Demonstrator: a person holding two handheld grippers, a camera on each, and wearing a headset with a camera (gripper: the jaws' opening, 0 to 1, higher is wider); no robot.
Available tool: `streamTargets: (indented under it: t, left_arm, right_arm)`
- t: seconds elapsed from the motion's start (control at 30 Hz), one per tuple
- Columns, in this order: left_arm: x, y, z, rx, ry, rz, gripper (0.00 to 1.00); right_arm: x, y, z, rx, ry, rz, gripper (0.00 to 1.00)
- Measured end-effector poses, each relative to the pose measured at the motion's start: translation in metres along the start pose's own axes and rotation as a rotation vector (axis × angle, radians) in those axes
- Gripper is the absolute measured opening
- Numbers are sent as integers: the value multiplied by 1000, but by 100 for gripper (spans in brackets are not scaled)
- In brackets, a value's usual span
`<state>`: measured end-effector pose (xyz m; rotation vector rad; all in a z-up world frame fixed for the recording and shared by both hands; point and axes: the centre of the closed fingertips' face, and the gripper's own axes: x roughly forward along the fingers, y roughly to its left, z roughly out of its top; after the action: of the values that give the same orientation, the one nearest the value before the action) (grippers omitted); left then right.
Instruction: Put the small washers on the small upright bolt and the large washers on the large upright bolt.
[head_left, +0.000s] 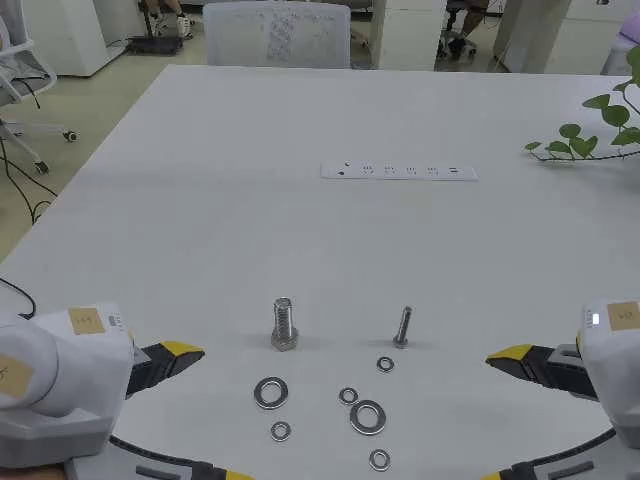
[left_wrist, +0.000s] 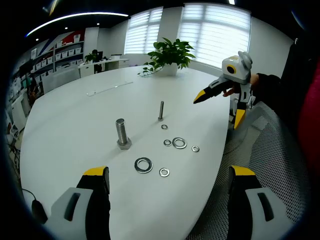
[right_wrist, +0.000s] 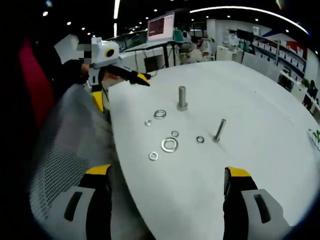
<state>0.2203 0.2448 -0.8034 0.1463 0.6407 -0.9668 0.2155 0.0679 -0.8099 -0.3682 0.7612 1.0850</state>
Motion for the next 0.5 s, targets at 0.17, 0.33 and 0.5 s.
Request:
streamTargets:
  t: [0.17,0.33,0.5]
  left_arm:
    - [0,0,0,-1,1,-1,98]
    - [-1,0,0,-2,1,0,98]
    - [-2,0,0,-1,1,1,98]
  right_arm:
    - [0,0,1,-2,1,2,91]
    - [0,1,1,-5,4,3,91]
    - [1,1,1,-5,5,5,91]
